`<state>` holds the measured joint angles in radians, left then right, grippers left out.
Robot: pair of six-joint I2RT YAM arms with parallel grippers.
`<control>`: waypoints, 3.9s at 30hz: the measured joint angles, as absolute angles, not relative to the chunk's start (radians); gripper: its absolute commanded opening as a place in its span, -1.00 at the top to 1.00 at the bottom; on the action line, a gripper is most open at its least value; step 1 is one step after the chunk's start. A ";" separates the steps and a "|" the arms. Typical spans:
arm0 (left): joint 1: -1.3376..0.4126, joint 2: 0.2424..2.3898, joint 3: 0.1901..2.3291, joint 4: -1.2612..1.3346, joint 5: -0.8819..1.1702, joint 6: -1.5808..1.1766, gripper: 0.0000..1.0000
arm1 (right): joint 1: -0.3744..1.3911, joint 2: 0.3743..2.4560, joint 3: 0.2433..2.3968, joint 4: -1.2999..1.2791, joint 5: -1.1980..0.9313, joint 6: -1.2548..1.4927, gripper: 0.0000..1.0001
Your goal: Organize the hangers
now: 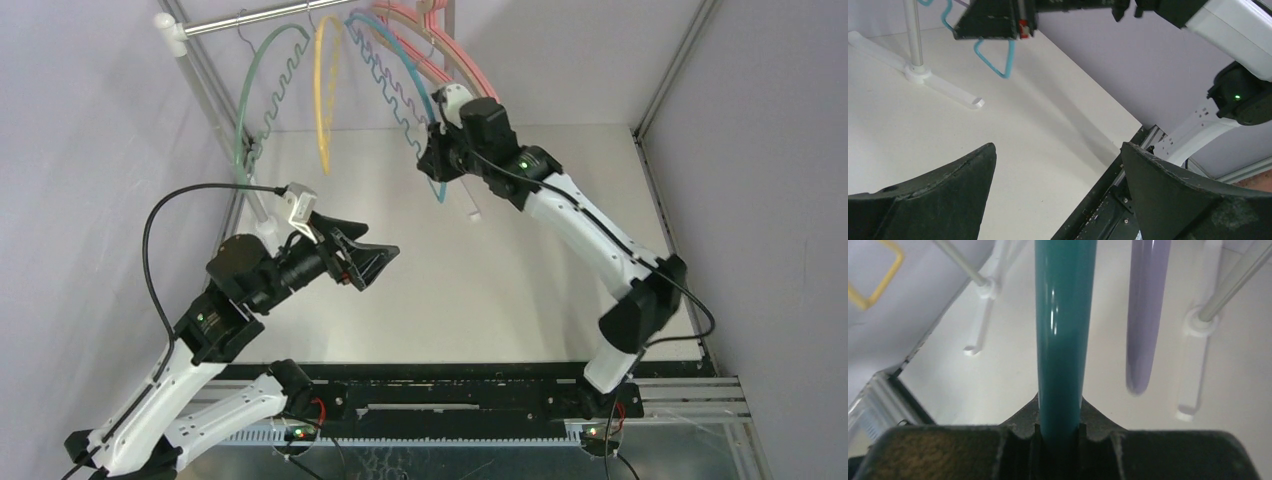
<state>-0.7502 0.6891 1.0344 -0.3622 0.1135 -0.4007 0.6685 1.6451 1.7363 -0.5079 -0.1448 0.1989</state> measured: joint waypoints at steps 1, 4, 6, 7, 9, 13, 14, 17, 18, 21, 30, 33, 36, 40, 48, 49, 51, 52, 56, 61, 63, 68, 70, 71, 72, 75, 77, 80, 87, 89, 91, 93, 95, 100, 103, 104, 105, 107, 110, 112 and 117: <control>-0.750 0.680 1.029 -0.363 0.109 -0.399 -0.99 | 0.670 1.681 1.782 -0.530 -0.127 0.189 1.00; -0.750 0.655 1.015 -0.371 0.099 -0.394 -0.99 | 0.679 1.796 1.949 -0.583 -0.062 0.155 1.00; -0.750 0.641 1.009 -0.380 0.093 -0.390 -0.99 | 0.686 1.860 2.055 -0.611 -0.031 0.136 1.00; -0.750 0.636 1.006 -0.384 0.089 -0.389 -0.99 | 0.690 1.888 2.104 -0.622 -0.018 0.128 1.00; -0.750 0.628 0.996 -0.385 0.081 -0.384 -0.99 | 0.695 1.932 2.182 -0.643 -0.002 0.117 1.00; -0.748 0.623 0.978 -0.398 0.077 -0.382 -0.99 | 0.704 2.016 2.332 -0.676 0.022 0.104 1.00; -0.746 0.623 0.975 -0.403 0.077 -0.382 -0.99 | 0.707 2.035 2.363 -0.677 0.028 0.101 1.00; -0.742 0.623 0.970 -0.406 0.075 -0.381 -0.99 | 0.715 2.074 2.403 -0.677 0.047 0.090 1.00; -0.741 0.623 0.968 -0.406 0.074 -0.381 -0.99 | 0.719 2.085 2.411 -0.677 0.055 0.084 1.00; -0.738 0.623 0.961 -0.406 0.073 -0.382 -0.99 | 0.728 2.118 2.427 -0.671 0.081 0.066 1.00; -0.733 0.637 0.957 -0.407 0.075 -0.383 -0.99 | 0.730 2.217 2.483 -0.601 0.131 0.038 1.00; -0.732 0.640 0.957 -0.407 0.074 -0.383 -0.99 | 0.728 2.228 2.483 -0.569 0.142 0.033 1.00; -0.732 0.640 0.957 -0.408 0.072 -0.383 -0.99 | 0.728 2.231 2.483 -0.537 0.149 0.028 1.00; -0.730 0.641 0.957 -0.413 0.070 -0.383 -0.99 | 0.731 2.231 2.482 -0.482 0.158 0.013 1.00; -0.726 0.662 0.957 -0.431 0.070 -0.383 -0.99 | 0.728 2.252 2.505 -0.416 0.158 0.014 1.00; -0.725 0.665 0.958 -0.436 0.067 -0.383 -0.99 | 0.728 2.265 2.518 -0.405 0.157 0.015 1.00; -0.724 0.668 0.958 -0.446 0.063 -0.383 -0.99 | 0.727 2.295 2.542 -0.381 0.156 0.019 1.00; -0.723 0.668 0.960 -0.454 0.059 -0.383 -0.99 | 0.727 2.308 2.550 -0.372 0.156 0.021 1.00; -0.721 0.669 0.967 -0.484 0.047 -0.383 -0.99 | 0.727 2.374 2.583 -0.321 0.157 0.025 1.00; -0.715 0.663 0.977 -0.501 0.028 -0.384 -0.99 | 0.713 2.408 2.595 -0.279 0.159 0.036 0.96; -0.709 0.661 0.977 -0.508 0.026 -0.384 -0.99 | 0.707 2.408 2.595 -0.276 0.163 0.039 0.74; -0.691 0.676 0.984 -0.523 0.029 -0.384 -0.99 | 0.696 2.408 2.592 -0.256 0.184 0.041 -0.24; -0.685 0.688 0.991 -0.521 0.030 -0.383 -0.99 | 0.693 2.403 2.580 -0.234 0.199 0.040 -0.38; -0.683 0.693 0.992 -0.519 0.030 -0.383 -0.99 | 0.693 2.402 2.577 -0.229 0.202 0.041 -0.46; -0.681 0.694 0.993 -0.519 0.030 -0.383 -0.99 | 0.693 2.401 2.573 -0.223 0.206 0.038 -0.63; -0.672 0.701 0.993 -0.519 0.031 -0.383 -0.99 | 0.690 2.387 2.551 -0.214 0.210 0.032 -0.97; -0.666 0.701 0.993 -0.519 0.031 -0.383 -0.99 | 0.689 2.365 2.518 -0.212 0.213 0.024 -1.00; -0.653 0.703 0.993 -0.519 0.033 -0.384 -0.99 | 0.688 2.322 2.466 -0.213 0.216 0.021 -1.00; -0.624 0.716 0.968 -0.498 0.033 -0.384 -0.99 | 0.690 2.119 2.225 -0.212 0.227 0.003 -1.00; -0.612 0.727 0.954 -0.495 0.033 -0.384 -0.99 | 0.691 2.048 2.149 -0.211 0.234 -0.006 -1.00; -0.599 0.736 0.941 -0.495 0.033 -0.384 -0.99 | 0.691 1.986 2.092 -0.211 0.241 -0.015 -1.00; -0.589 0.745 0.924 -0.489 0.033 -0.385 -0.99 | 0.691 1.924 2.038 -0.212 0.246 -0.022 -1.00; -0.582 0.752 0.904 -0.489 0.033 -0.392 -0.99 | 0.692 1.855 1.979 -0.212 0.250 -0.025 -1.00; -0.576 0.759 0.884 -0.484 0.043 -0.403 -0.99 | 0.696 1.745 1.878 -0.216 0.249 -0.027 -1.00; -0.575 0.758 0.876 -0.477 0.054 -0.412 -0.99 | 0.698 1.711 1.844 -0.228 0.251 -0.029 -1.00; -0.575 0.758 0.873 -0.476 0.054 -0.414 -0.99 | 0.698 1.704 1.834 -0.234 0.253 -0.029 -1.00; -0.575 0.757 0.870 -0.474 0.054 -0.418 -0.99 | 0.700 1.695 1.821 -0.241 0.254 -0.029 -1.00; -0.575 0.756 0.860 -0.474 0.046 -0.420 -0.99 | 0.703 1.663 1.773 -0.254 0.253 -0.029 -1.00; -0.575 0.754 0.838 -0.474 0.029 -0.424 -0.99 | 0.709 1.608 1.702 -0.276 0.252 -0.029 -1.00; -0.575 0.752 0.822 -0.474 0.015 -0.430 -0.99 | 0.709 1.570 1.669 -0.300 0.245 -0.027 -1.00; -0.574 0.757 0.780 -0.466 -0.016 -0.447 -0.99 | 0.709 1.449 1.563 -0.351 0.220 0.022 -1.00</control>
<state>-0.5739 0.7567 0.7795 -0.4660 -0.0162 -0.4465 0.7094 1.4490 1.5631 -0.3511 0.2203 0.0219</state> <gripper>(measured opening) 0.994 1.000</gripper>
